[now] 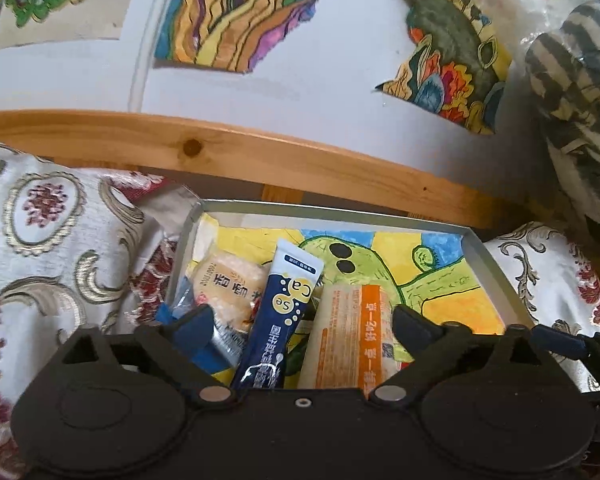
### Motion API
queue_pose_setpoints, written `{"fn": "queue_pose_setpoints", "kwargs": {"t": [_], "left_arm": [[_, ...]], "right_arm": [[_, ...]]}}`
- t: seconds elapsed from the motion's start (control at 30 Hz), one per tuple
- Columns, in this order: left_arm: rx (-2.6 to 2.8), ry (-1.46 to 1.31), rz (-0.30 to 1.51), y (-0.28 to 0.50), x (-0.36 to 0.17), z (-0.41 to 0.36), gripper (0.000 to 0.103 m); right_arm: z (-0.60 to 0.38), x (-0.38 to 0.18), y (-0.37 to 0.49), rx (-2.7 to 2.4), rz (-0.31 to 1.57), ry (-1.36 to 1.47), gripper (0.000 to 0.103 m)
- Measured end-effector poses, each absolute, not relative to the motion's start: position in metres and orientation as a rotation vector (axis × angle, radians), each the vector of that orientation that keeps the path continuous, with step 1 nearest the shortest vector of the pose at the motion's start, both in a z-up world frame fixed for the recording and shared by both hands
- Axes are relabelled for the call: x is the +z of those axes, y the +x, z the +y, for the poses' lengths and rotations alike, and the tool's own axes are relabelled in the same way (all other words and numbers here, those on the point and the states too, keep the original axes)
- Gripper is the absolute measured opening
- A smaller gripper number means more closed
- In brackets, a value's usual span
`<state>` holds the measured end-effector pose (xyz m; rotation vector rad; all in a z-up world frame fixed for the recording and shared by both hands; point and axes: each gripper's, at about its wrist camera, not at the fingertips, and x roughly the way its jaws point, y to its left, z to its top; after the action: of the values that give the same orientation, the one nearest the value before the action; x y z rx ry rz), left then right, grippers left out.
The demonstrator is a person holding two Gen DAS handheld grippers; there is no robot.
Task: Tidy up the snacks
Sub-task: 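Open left tool over tray while right tool releases round cake into tray, then withdraw both open tools from the tray back over the snack pile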
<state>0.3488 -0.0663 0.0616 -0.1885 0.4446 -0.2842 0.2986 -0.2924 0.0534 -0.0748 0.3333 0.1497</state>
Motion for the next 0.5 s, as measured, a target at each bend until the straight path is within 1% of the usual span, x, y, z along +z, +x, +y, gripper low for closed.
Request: {"fn": "queue_pose_setpoints", "kwargs": {"t": [0.1, 0.3, 0.5], "left_arm": [[-0.269, -0.185, 0.419, 0.333, 0.068, -0.061, 0.102], [-0.247, -0.181, 0.381, 0.295, 0.079, -0.047, 0.102], [-0.216, -0.160, 0.372, 0.256, 0.083, -0.030, 0.102]], "right_arm": [[-0.287, 0.059, 0.288, 0.147, 0.311, -0.084, 0.103], [-0.278, 0.074, 0.260, 0.147, 0.285, -0.070, 0.103], [-0.263, 0.077, 0.233, 0.119, 0.297, -0.068, 0.103]]}}
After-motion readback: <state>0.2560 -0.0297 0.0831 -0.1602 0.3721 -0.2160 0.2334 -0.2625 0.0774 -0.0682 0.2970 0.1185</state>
